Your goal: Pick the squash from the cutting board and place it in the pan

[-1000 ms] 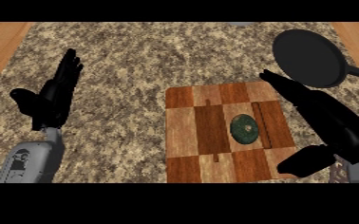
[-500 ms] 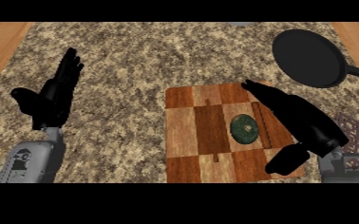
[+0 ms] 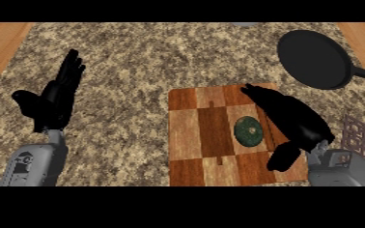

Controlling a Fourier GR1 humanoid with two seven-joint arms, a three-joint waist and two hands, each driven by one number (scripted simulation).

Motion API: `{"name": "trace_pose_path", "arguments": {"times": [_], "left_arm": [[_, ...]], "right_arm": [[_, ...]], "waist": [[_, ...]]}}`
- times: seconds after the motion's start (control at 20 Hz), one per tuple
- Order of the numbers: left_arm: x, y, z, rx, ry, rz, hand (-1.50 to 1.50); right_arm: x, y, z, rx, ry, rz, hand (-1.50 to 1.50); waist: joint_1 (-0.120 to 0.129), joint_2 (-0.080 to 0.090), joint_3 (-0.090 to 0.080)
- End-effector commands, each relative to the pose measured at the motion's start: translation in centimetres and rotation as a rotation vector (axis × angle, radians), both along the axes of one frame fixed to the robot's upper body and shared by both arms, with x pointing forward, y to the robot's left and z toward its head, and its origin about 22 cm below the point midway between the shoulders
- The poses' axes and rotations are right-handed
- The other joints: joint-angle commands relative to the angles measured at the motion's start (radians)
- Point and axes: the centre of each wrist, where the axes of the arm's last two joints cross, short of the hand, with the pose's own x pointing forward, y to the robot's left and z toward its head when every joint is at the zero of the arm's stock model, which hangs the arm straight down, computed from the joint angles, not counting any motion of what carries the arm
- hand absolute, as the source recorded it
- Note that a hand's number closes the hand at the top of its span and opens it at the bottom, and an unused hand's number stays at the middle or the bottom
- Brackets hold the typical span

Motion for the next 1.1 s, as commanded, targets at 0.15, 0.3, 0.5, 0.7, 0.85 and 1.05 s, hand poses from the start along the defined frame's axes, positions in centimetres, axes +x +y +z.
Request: {"name": "trace_pose_path", "arguments": {"times": [0.15,0.3,0.5,0.7,0.85,1.05], "left_arm": [[-0.6,-1.2,-1.7,-0.012,0.022,-0.010,0.00],[0.0,0.3,-0.9,-0.002,0.005,-0.002,0.00],[0.9,-0.5,-0.2,-0.013,0.009,-0.004,0.00],[1.2,0.7,0.5,-0.001,-0.001,0.003,0.00],[-0.5,0.8,-0.1,-0.002,0.013,0.008,0.00],[0.9,0.5,1.2,0.012,0.001,0.002,0.00]], "right_arm": [[0.9,2.3,-1.2,-0.126,0.035,-0.003,-1.50],[0.0,2.5,-2.1,-0.118,0.055,0.001,-1.50],[2.0,4.0,-2.7,-0.110,0.073,-0.002,-1.50],[2.9,0.9,-3.7,-0.160,0.086,-0.006,-1.50],[2.9,2.3,-5.2,-0.200,0.079,-0.011,-1.50],[3.8,4.0,-5.4,-0.202,0.128,0.008,-1.50]], "waist": [[0.000,0.000,0.000],[-0.002,0.000,0.000],[-0.001,0.001,0.000],[-0.001,0.001,0.000],[0.003,0.000,0.000],[0.002,0.000,0.000]]}}
